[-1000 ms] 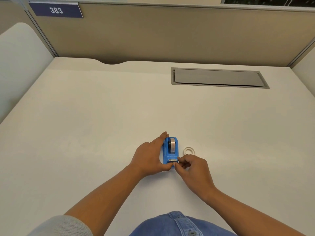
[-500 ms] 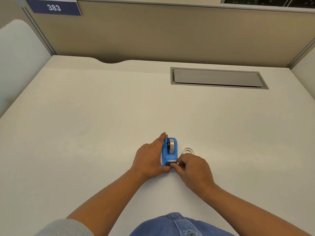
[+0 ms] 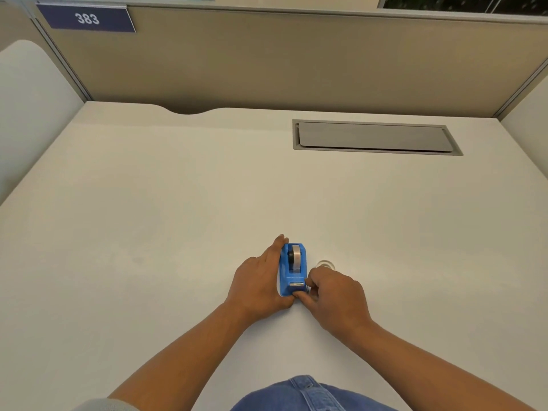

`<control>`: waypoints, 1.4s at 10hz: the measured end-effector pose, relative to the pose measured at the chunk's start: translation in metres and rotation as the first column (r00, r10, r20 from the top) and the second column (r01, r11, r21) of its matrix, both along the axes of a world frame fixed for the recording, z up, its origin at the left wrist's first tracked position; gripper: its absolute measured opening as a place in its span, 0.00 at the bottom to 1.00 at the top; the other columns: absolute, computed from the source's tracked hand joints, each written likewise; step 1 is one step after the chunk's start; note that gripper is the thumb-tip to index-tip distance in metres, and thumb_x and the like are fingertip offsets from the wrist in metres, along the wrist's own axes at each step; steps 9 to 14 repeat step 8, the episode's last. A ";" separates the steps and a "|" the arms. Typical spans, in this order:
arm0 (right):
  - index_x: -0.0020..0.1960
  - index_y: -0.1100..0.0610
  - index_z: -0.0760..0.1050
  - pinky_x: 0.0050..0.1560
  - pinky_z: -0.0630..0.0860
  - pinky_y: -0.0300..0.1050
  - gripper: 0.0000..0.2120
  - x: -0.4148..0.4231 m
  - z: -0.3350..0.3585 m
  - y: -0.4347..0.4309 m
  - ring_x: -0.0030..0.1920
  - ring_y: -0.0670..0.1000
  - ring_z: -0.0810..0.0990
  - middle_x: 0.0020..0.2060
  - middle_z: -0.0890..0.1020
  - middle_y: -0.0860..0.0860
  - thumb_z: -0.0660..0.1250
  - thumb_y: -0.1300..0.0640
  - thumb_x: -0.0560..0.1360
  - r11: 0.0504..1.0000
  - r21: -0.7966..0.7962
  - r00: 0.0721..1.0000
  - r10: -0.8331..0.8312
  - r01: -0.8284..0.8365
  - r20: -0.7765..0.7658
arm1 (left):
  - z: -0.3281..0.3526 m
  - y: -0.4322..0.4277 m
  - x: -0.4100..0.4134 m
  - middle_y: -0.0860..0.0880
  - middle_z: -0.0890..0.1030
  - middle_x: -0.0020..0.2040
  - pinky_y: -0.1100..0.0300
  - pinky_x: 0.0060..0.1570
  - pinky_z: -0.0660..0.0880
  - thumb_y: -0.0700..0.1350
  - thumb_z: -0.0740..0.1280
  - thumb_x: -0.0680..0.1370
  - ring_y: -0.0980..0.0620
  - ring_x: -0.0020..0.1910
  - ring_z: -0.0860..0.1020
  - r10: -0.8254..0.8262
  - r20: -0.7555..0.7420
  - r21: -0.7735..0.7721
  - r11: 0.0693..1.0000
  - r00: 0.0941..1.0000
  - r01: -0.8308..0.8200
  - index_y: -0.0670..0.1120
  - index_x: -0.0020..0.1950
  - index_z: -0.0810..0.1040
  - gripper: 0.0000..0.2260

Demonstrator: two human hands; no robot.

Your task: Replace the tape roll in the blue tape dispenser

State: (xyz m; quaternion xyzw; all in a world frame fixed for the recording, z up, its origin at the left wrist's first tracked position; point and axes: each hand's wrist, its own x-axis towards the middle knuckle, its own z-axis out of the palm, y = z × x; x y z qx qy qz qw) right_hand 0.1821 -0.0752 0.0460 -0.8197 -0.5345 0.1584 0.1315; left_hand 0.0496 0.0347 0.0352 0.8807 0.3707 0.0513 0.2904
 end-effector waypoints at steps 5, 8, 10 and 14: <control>0.43 0.48 0.68 0.38 0.75 0.44 0.12 -0.003 0.002 0.001 0.37 0.50 0.77 0.39 0.73 0.45 0.69 0.44 0.72 1.000 0.010 1.000 0.007 -0.007 -0.011 | 0.001 0.000 -0.005 0.57 0.71 0.71 0.63 0.56 0.69 0.62 0.75 0.64 0.53 0.59 0.76 -0.014 0.046 -0.084 0.996 0.999 0.018 0.55 0.78 0.45 0.52; 0.45 0.47 0.75 0.35 0.71 0.38 0.08 0.024 0.004 -0.020 0.33 0.45 0.75 0.37 0.79 0.42 0.70 0.45 0.71 0.991 0.129 0.999 -0.036 0.037 -0.006 | -0.002 -0.003 -0.022 0.57 0.56 0.79 0.57 0.72 0.59 0.74 0.56 0.70 0.54 0.75 0.61 0.071 0.121 -0.058 0.996 0.990 -0.064 0.55 0.78 0.46 0.44; 0.45 0.47 0.75 0.35 0.71 0.38 0.08 0.024 0.004 -0.020 0.33 0.45 0.75 0.37 0.79 0.42 0.70 0.45 0.71 0.991 0.129 0.999 -0.036 0.037 -0.006 | -0.002 -0.003 -0.022 0.57 0.56 0.79 0.57 0.72 0.59 0.74 0.56 0.70 0.54 0.75 0.61 0.071 0.121 -0.058 0.996 0.990 -0.064 0.55 0.78 0.46 0.44; 0.45 0.47 0.75 0.35 0.71 0.38 0.08 0.024 0.004 -0.020 0.33 0.45 0.75 0.37 0.79 0.42 0.70 0.45 0.71 0.991 0.129 0.999 -0.036 0.037 -0.006 | -0.002 -0.003 -0.022 0.57 0.56 0.79 0.57 0.72 0.59 0.74 0.56 0.70 0.54 0.75 0.61 0.071 0.121 -0.058 0.996 0.990 -0.064 0.55 0.78 0.46 0.44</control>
